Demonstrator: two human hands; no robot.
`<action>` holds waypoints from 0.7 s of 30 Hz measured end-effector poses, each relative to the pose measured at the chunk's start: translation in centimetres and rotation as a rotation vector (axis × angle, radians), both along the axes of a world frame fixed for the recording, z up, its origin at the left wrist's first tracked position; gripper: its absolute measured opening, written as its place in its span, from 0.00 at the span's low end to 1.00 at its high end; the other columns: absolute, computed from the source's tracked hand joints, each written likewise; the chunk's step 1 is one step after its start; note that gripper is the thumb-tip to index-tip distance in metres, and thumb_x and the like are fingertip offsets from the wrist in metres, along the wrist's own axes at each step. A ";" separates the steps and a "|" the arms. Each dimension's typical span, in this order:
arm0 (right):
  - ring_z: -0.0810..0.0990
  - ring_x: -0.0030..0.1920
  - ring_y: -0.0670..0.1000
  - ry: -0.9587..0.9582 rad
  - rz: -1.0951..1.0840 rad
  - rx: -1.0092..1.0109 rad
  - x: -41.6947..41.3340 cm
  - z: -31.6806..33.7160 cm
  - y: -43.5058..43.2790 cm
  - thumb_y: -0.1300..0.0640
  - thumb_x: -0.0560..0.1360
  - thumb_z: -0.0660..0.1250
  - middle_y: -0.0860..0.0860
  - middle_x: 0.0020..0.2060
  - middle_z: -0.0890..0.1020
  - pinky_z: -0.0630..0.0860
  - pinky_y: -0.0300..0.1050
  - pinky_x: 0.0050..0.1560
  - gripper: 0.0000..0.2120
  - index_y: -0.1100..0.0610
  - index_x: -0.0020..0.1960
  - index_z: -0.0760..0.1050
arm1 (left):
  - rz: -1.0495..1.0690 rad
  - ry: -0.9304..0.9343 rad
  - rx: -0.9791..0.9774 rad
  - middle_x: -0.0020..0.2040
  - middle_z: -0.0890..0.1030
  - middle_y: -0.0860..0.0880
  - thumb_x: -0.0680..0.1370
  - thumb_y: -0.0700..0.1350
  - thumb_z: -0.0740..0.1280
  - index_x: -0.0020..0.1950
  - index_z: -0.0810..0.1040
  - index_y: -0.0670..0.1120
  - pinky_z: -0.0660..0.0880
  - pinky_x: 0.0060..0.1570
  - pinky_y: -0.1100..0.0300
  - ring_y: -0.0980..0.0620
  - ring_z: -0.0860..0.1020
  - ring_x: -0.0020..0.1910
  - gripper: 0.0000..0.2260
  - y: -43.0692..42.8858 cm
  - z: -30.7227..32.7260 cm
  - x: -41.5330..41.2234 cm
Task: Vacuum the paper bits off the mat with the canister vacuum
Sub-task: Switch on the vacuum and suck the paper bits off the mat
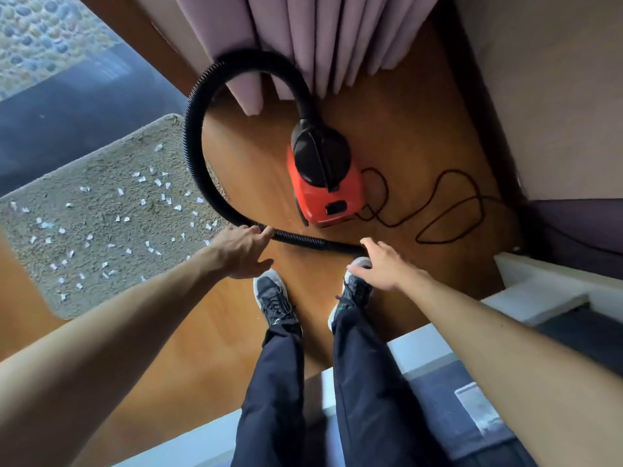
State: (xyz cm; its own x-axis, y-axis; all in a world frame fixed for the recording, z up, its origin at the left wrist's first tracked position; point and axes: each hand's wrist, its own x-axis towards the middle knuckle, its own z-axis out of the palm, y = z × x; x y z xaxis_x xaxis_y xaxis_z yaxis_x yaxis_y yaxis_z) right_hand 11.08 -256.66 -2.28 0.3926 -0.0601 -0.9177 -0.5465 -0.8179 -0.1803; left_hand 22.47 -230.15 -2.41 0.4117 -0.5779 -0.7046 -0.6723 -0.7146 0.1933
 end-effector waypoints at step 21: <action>0.78 0.56 0.55 0.183 -1.267 0.039 -1.9 -27.0 10.1 0.38 0.76 0.63 0.56 0.63 0.75 0.82 0.52 0.50 0.30 0.54 0.70 0.65 | -0.154 0.026 0.056 0.64 0.72 0.40 0.74 0.62 0.64 0.72 0.65 0.45 0.69 0.61 0.44 0.41 0.70 0.64 0.32 0.8 -25.0 0.0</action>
